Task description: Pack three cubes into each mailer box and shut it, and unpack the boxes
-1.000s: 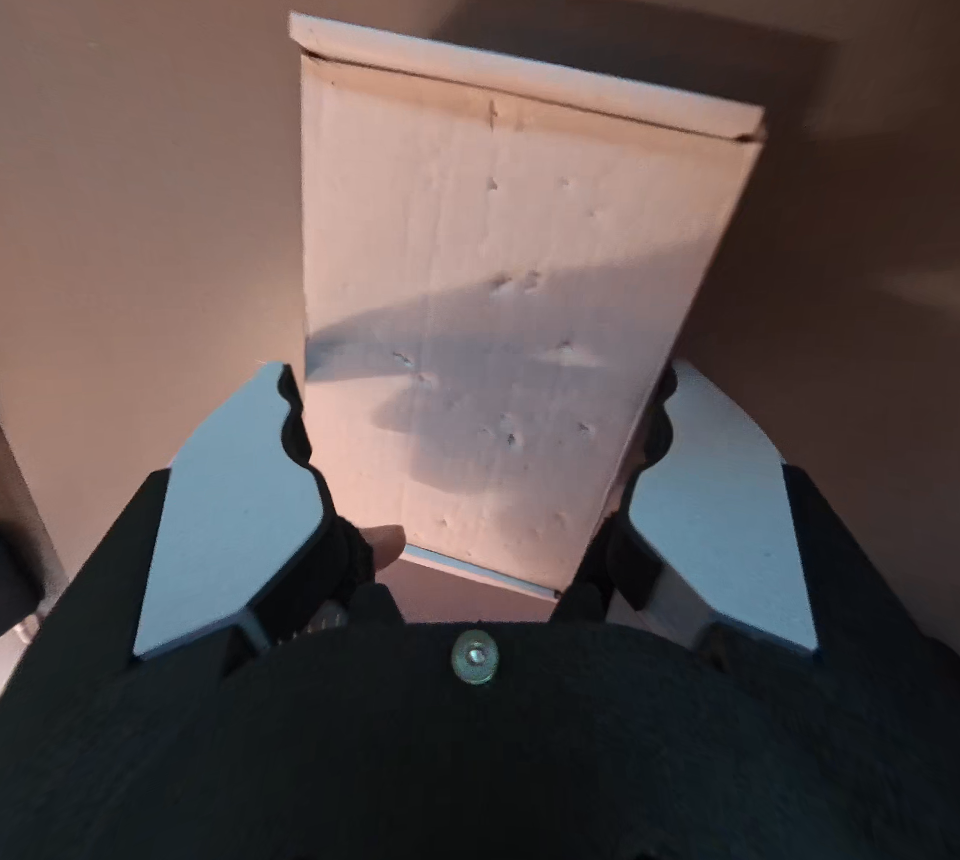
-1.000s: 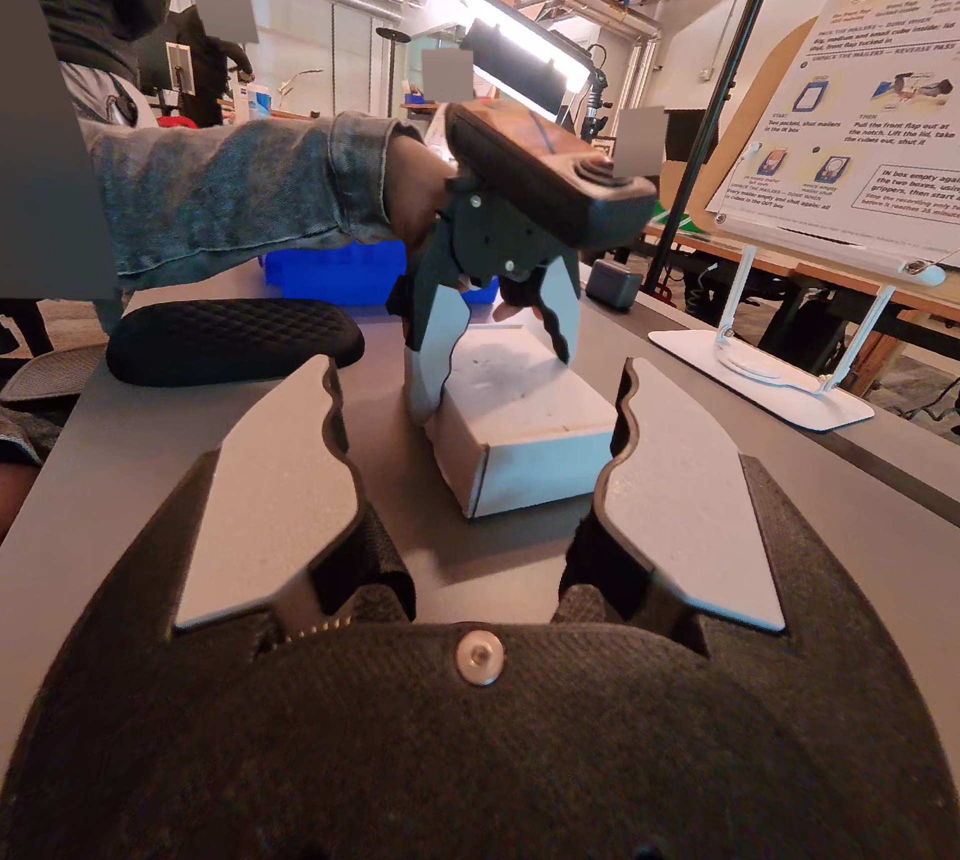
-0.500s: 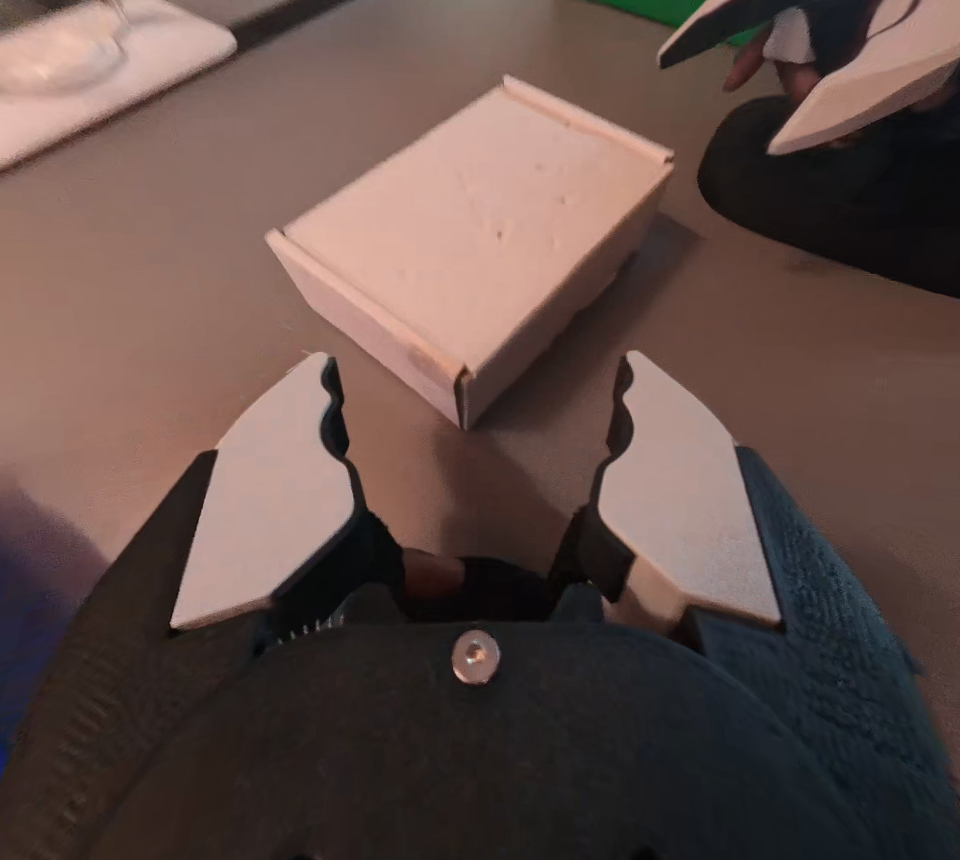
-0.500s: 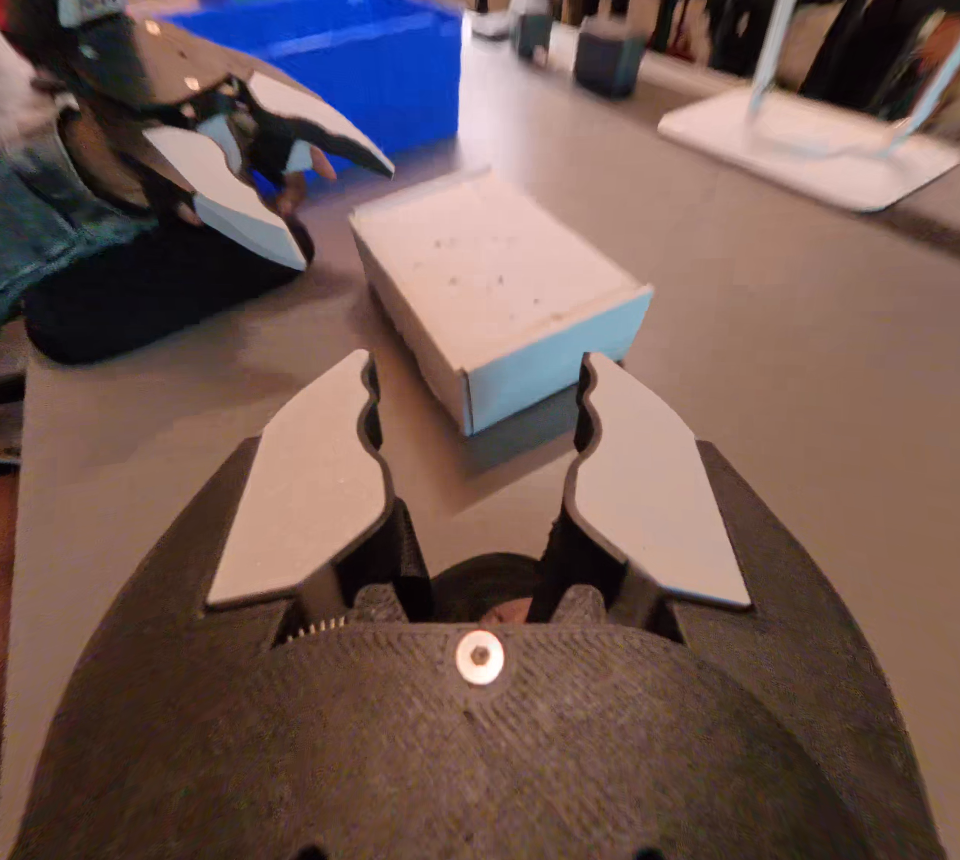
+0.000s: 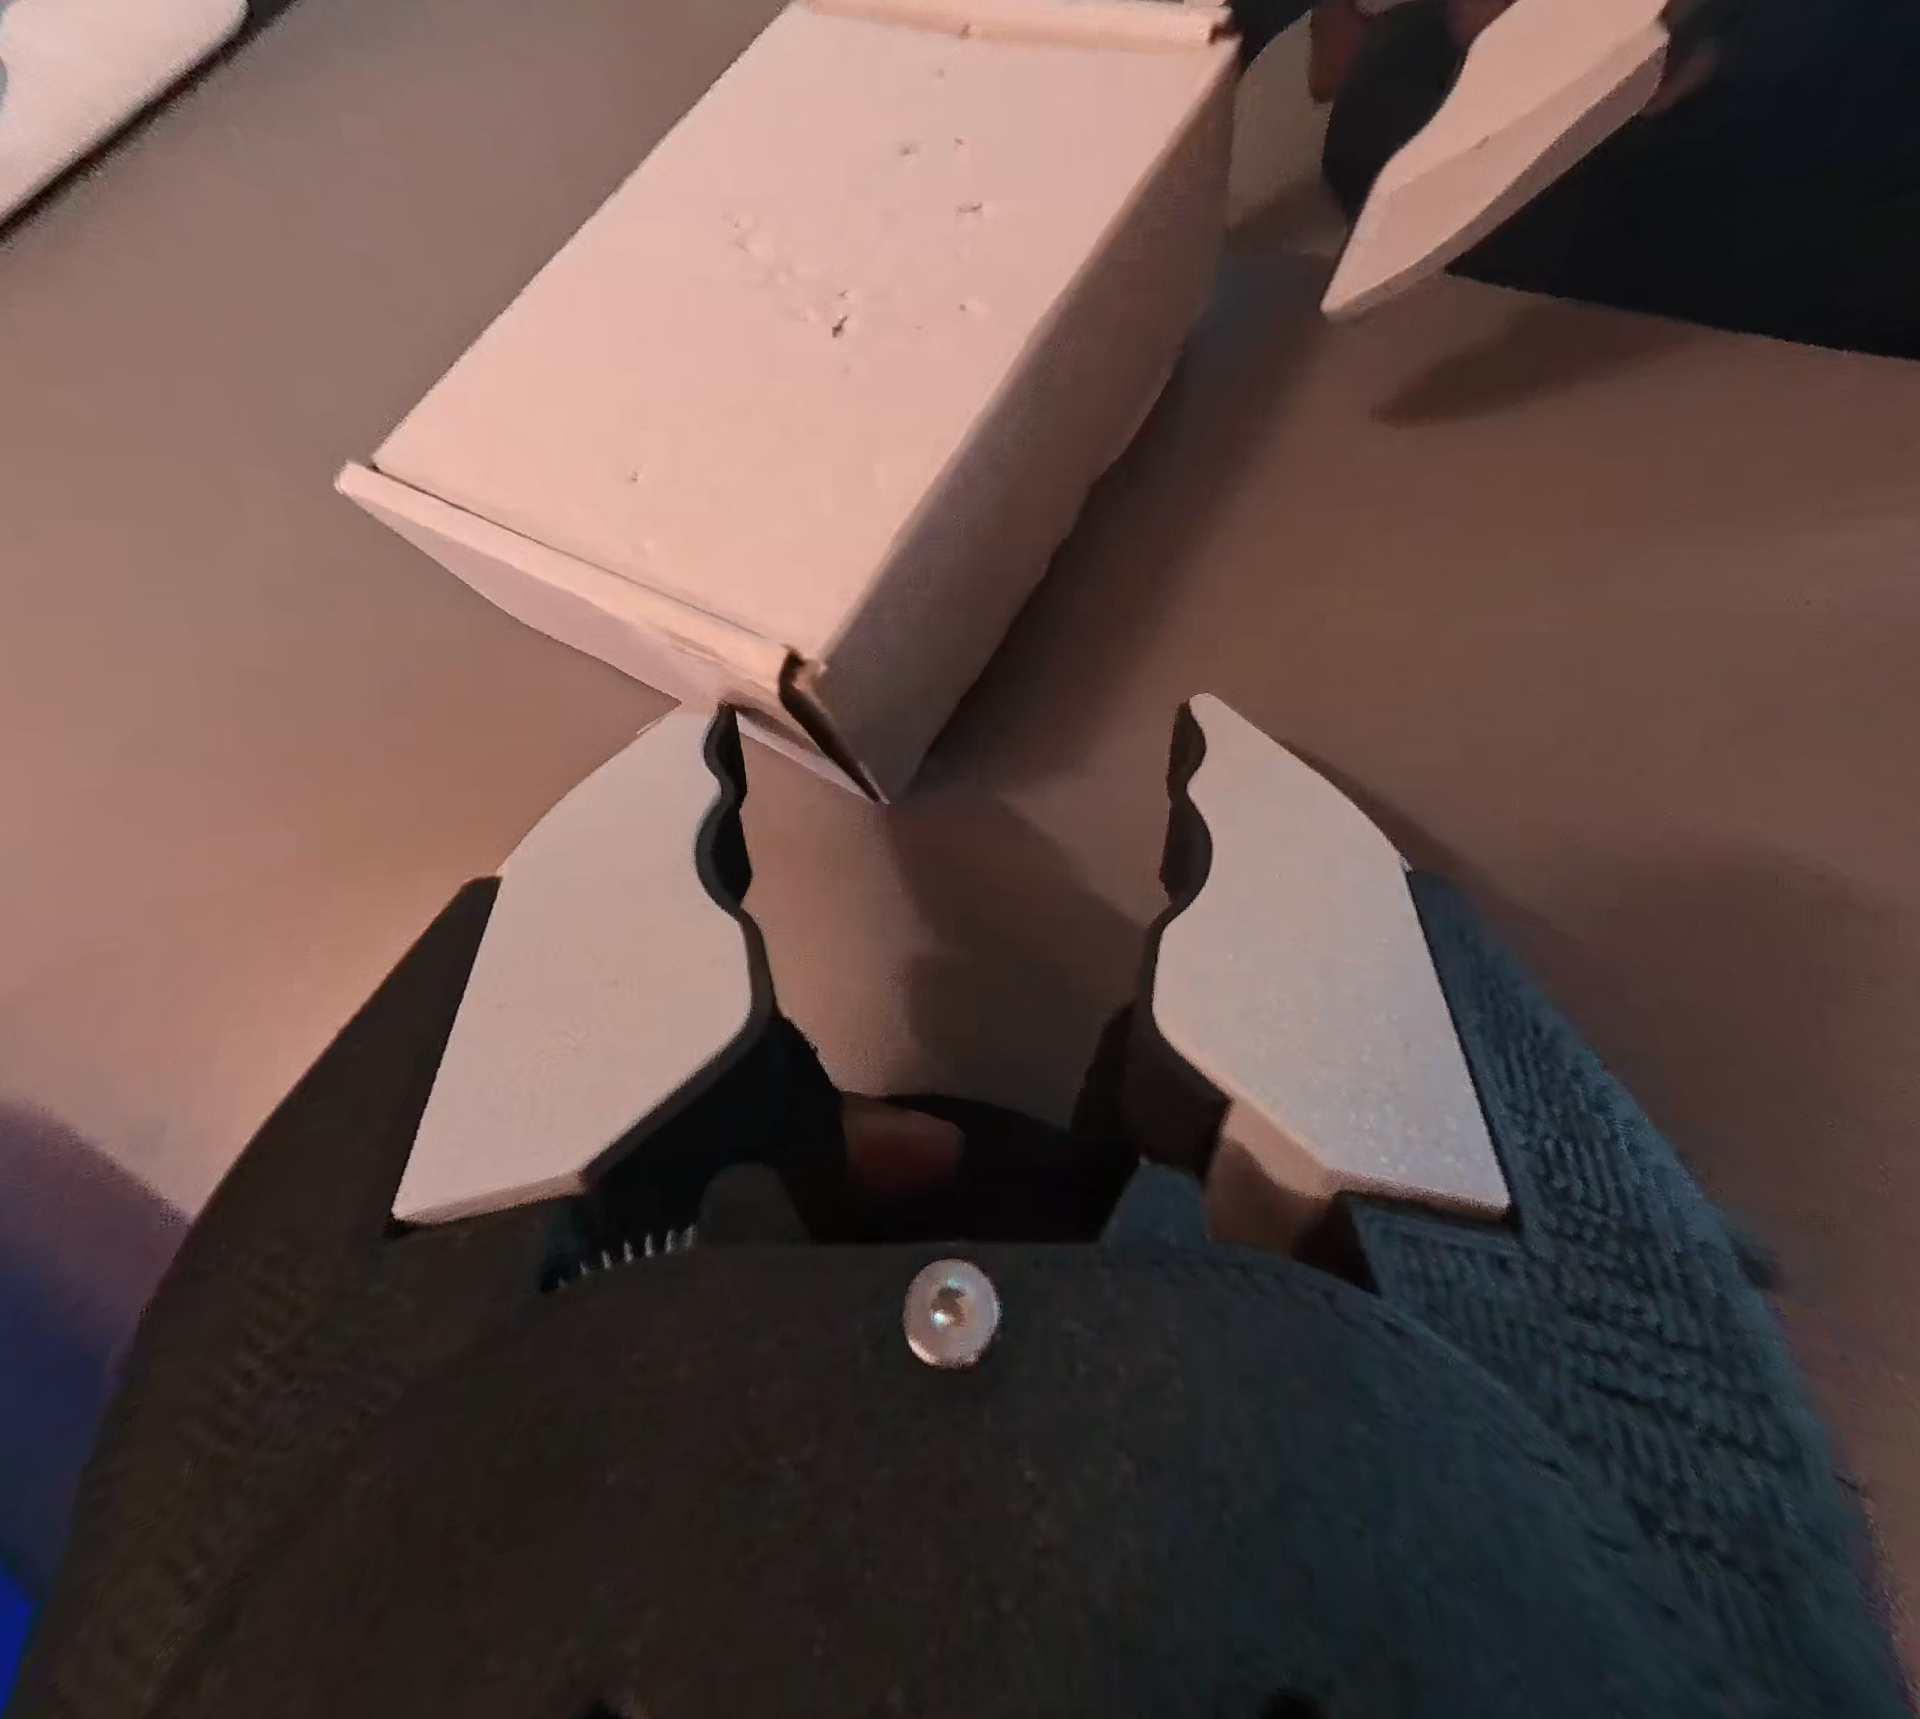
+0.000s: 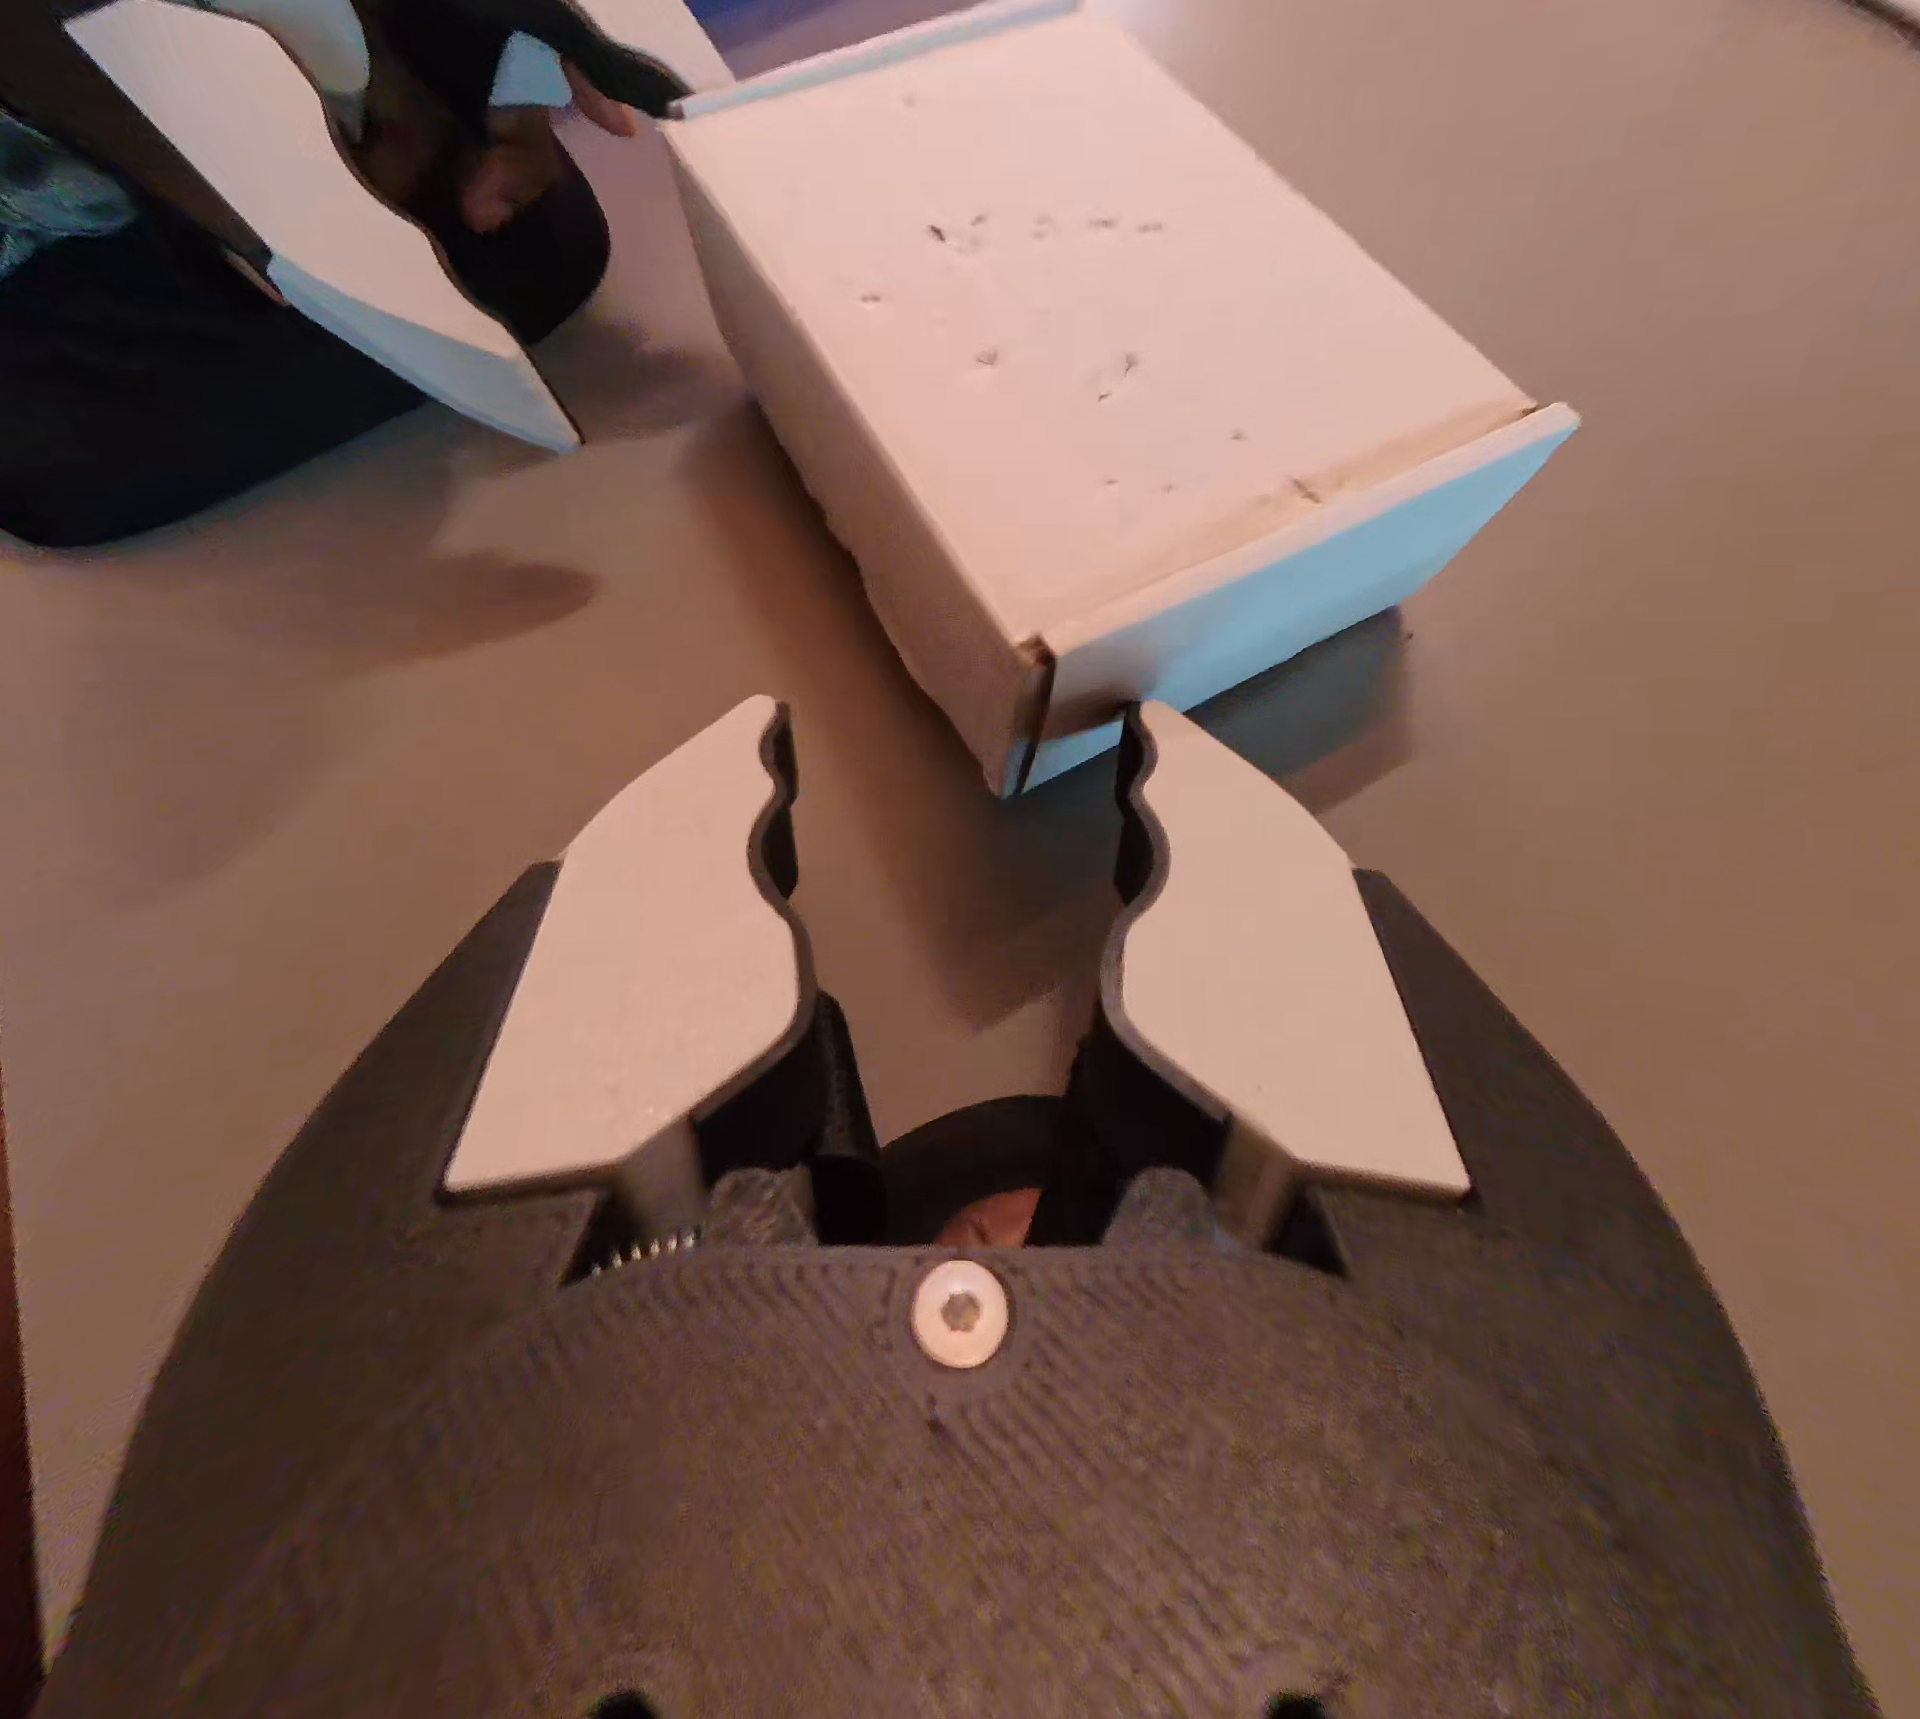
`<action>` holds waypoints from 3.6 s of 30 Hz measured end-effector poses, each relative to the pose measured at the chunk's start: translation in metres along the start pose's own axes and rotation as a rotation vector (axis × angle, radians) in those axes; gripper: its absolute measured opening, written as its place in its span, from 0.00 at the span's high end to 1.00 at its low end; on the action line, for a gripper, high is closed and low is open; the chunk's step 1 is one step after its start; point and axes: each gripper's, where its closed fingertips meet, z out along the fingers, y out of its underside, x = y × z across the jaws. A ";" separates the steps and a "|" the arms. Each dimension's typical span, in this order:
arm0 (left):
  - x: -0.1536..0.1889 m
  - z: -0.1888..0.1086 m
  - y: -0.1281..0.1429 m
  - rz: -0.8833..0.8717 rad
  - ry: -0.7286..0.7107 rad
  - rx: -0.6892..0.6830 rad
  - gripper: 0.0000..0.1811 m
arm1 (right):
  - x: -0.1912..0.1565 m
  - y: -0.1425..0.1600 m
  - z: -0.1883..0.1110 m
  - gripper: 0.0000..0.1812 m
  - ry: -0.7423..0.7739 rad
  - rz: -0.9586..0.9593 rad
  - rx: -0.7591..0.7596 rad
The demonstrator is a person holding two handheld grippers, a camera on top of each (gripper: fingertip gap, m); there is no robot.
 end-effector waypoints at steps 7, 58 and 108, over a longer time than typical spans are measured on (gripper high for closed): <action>0.001 -0.016 -0.029 0.119 -0.074 0.219 0.61 | 0.004 -0.025 -0.023 0.70 0.051 -0.029 0.235; -0.005 0.032 -0.059 0.126 0.206 0.328 0.49 | 0.003 -0.035 -0.038 0.74 0.082 -0.093 0.351; -0.003 0.033 -0.048 0.165 0.193 0.199 0.52 | 0.009 -0.120 0.000 0.99 -0.497 -0.265 -0.352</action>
